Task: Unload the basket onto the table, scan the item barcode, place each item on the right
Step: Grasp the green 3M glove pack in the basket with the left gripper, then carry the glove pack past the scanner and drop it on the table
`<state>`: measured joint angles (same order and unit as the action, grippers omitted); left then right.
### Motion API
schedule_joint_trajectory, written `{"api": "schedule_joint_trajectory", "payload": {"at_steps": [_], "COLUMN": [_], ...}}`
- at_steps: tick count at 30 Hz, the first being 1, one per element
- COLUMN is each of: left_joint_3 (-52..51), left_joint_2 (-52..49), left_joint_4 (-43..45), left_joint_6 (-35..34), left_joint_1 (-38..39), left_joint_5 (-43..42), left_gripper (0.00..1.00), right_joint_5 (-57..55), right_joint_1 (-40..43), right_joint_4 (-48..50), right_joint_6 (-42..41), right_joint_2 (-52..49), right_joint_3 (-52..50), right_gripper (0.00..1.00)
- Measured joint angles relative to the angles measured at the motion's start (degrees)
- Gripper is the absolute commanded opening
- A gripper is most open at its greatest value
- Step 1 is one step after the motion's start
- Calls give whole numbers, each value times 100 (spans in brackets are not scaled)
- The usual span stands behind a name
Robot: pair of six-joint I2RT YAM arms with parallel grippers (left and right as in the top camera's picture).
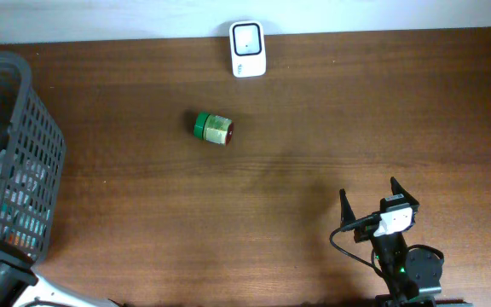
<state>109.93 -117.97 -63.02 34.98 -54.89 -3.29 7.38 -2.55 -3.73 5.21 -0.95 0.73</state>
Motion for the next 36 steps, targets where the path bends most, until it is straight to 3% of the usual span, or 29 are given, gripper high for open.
{"api": "schedule_joint_trajectory", "payload": {"at_steps": [4, 6, 8, 10, 18, 25, 30, 36], "left_joint_3": [-26, -61, -66, -66, 354, 2791, 3097, 3108], "left_joint_2": [-437, -680, -802, -802, -811, -334, 1054, 1858], "left_joint_4": [-245, -323, -319, -308, -557, -1032, -1268, -1495], "left_joint_6": [26, 42, 74, 79, -15, -2006, -2977, -3143], "left_joint_1": [24, 85, 188, 273, 791, 1451, 1888, 2813], "left_joint_5": [-186, -219, -236, -223, -188, -195, -219, -1652], "left_gripper": [93, 85, 39, 2, 0, 0, 0, 0], "right_joint_5": [0, 0, 0, 0, 0, 0, 0, 0], "right_joint_1": [0, 0, 0, 0, 0, 0, 0, 0], "right_joint_4": [0, 0, 0, 0, 0, 0, 0, 0], "right_joint_6": [0, -2, 0, -4, 2, 2, 2, 2], "right_joint_2": [0, 0, 0, 0, 0, 0, 0, 0], "right_joint_3": [0, 0, 0, 0, 0, 0, 0, 0], "right_gripper": [98, 98, 98, 98, 98, 98, 98, 98]}}
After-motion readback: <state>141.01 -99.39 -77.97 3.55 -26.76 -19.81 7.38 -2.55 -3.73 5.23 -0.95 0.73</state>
